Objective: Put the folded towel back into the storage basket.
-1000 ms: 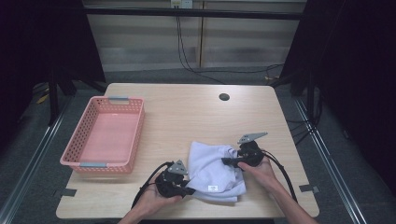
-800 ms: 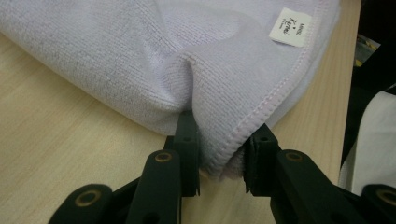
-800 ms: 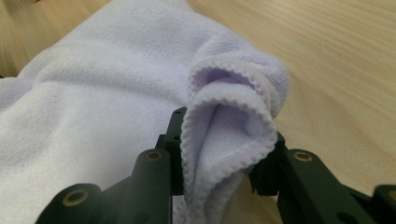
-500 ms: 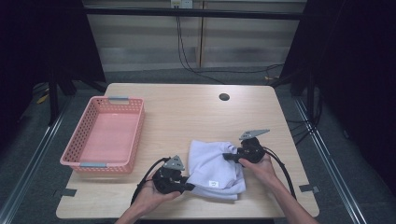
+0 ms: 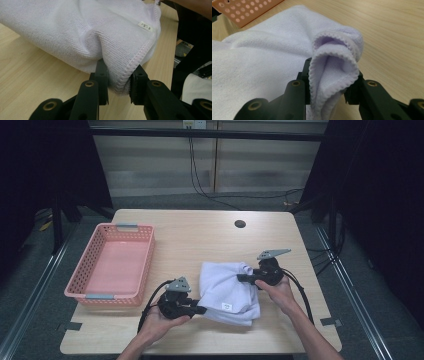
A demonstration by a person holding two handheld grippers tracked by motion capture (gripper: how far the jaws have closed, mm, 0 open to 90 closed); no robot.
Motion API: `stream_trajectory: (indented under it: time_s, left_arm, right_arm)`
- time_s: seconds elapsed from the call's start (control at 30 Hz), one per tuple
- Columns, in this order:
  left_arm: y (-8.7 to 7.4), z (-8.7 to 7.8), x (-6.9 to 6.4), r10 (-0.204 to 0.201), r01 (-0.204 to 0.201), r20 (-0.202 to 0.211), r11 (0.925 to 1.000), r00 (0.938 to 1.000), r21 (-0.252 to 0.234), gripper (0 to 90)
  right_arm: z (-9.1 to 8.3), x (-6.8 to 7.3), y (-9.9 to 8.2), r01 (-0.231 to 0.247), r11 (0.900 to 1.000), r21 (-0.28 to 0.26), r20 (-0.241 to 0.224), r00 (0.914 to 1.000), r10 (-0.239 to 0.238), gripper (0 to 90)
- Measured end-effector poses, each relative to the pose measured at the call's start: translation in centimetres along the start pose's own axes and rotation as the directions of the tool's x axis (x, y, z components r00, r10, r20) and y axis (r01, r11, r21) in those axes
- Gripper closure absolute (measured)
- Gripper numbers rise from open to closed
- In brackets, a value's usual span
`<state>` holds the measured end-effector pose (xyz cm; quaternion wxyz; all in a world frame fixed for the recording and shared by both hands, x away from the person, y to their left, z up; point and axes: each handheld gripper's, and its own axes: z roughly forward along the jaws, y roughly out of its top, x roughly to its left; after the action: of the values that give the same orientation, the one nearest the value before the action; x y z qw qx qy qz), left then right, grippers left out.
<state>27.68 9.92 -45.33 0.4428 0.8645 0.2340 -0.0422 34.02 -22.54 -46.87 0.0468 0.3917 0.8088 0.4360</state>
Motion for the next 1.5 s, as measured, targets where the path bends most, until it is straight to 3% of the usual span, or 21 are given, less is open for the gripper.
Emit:
stream_trajectory:
  time_s: [0.7,0.8,1.0,1.13,1.33,1.5]
  left_arm:
    - [3.4,-2.0,0.0,0.018,-0.02,-0.018,0.9956,0.9997,-0.091,72.7]
    - [3.9,-2.2,0.1,0.0,-0.003,-0.025,0.9933,0.9997,-0.115,73.0]
    - [4.8,-3.1,0.3,0.009,-0.014,-0.04,0.9894,0.9992,-0.145,73.1]
    - [5.1,-3.5,0.8,0.01,-0.018,-0.053,0.9905,0.9985,-0.137,73.1]
    - [5.7,-5.1,1.9,-0.011,-0.002,-0.074,0.9853,0.9972,-0.171,73.0]
    - [5.2,-6.6,2.6,-0.031,0.012,-0.094,0.981,0.9951,-0.194,73.0]
  right_arm:
    - [-2.8,-0.4,3.9,0.023,0.9973,-0.07,0.001,0.9997,-0.023,68.1]
    - [-3.2,-0.3,4.5,0.027,0.9957,-0.089,0.002,0.9996,-0.027,68.1]
    - [-3.8,-0.2,6.3,0.033,0.9929,-0.114,0.001,0.9995,-0.033,68.1]
    - [-3.5,-0.2,7.4,0.045,0.9929,-0.11,0.001,0.999,-0.045,68.1]
    - [-2.5,-0.4,9.6,0.074,0.9917,-0.105,-0.006,0.9971,-0.076,68.1]
    - [-1.4,0.1,11.1,0.085,0.9905,-0.108,-0.019,0.9959,-0.088,68.1]
